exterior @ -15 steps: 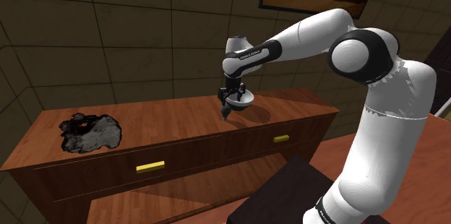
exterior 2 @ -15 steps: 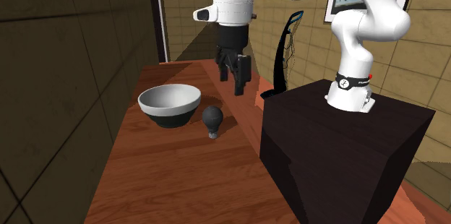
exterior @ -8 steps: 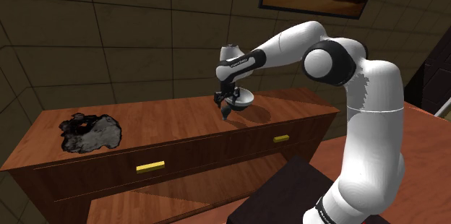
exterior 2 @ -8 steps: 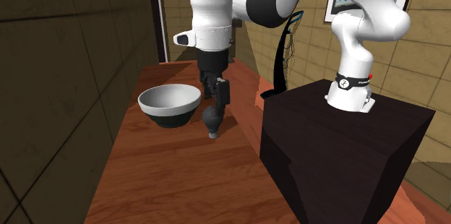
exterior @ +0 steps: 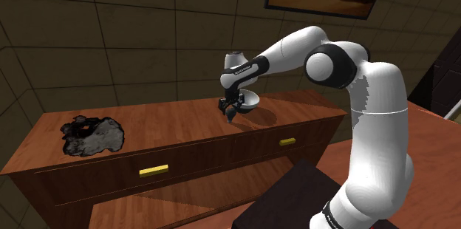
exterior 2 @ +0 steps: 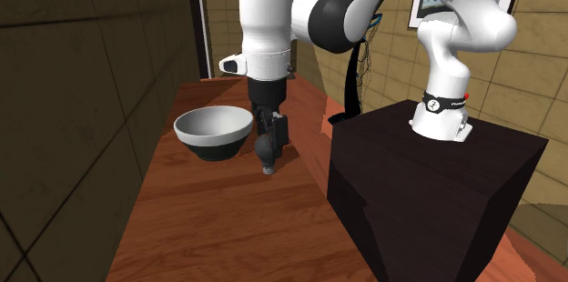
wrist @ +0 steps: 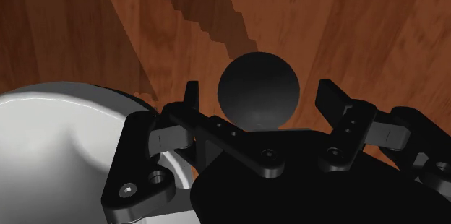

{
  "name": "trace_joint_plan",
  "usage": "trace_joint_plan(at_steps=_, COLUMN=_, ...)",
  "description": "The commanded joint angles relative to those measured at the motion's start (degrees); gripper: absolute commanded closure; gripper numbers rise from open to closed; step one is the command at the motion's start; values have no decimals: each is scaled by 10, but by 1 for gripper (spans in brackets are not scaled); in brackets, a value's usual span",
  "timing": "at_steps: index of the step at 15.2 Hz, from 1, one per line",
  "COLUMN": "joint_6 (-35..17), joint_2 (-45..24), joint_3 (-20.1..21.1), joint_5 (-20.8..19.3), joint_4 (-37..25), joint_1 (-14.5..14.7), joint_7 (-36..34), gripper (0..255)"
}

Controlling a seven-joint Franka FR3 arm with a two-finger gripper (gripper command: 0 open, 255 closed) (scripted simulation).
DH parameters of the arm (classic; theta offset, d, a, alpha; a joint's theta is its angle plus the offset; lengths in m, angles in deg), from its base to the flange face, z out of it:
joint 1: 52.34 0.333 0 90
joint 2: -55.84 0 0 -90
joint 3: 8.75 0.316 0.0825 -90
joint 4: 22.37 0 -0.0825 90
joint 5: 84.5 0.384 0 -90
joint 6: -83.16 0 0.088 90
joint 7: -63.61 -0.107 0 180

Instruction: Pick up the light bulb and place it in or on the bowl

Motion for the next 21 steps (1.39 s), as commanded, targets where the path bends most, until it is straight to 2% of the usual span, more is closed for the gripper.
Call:
trace_joint_plan(at_steps=1, joint_6=-1, joint_2=0, joint_3=0, joint_5=0, joint_4=1, joint_1=0, joint_7=0, gripper=0)
trace_joint_plan(at_steps=4, joint_6=-1, joint_2=0, joint_3=0, joint_5=0, joint_4=1, joint_1=0, joint_7=0, gripper=0)
trace_joint_plan(at_steps=5, joint_6=-1, joint_2=0, joint_3=0, joint_5=0, joint_4=1, joint_1=0, joint_7=0, gripper=255)
trace_joint_plan(at_steps=14, joint_6=-1, joint_2=0, joint_3=0, joint_5=0, joint_4=1, joint_1=0, joint_7=0, gripper=255)
trace_joint_plan(at_steps=21, joint_6=41, joint_2=29, joint_3=0, joint_5=1, joint_4=-12, joint_1=0, joint_7=3, gripper=255)
